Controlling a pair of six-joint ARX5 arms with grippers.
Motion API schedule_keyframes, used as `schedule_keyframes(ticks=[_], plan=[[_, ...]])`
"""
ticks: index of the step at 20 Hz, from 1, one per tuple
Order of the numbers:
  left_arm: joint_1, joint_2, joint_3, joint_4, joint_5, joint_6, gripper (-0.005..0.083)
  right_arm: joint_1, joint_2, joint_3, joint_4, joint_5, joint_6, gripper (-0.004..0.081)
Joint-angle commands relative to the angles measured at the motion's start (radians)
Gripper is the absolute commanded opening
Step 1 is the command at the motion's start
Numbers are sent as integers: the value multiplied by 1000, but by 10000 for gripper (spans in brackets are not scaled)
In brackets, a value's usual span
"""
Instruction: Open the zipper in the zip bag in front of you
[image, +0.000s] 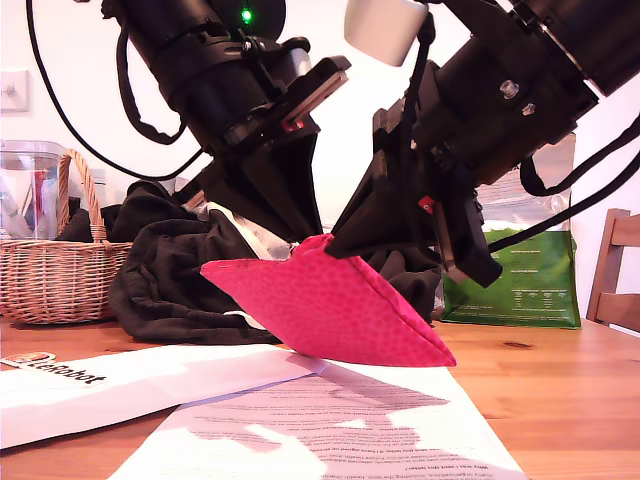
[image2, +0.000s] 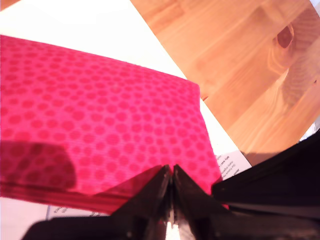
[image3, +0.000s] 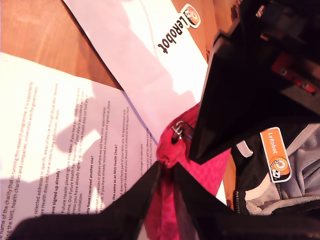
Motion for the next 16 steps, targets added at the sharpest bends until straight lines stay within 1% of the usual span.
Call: schedule_keyframes(ticks=[1, 5, 7, 11, 16], plan=[[1, 24, 8, -16, 1, 19, -23, 3, -19, -1, 11, 8, 2, -13], [19, 23, 10, -24, -1, 52, -23, 3, -19, -1, -5, 13, 10, -13], [26, 20, 11, -25, -23, 60, -23, 3, -19, -1, -5, 26, 33, -13], [43, 10, 11, -39, -61, 101, -23, 2, -19, -1, -12, 26, 60, -13], [56, 8, 12, -38, -121, 130, -23, -2, -19, -1, -34, 26, 164, -13]])
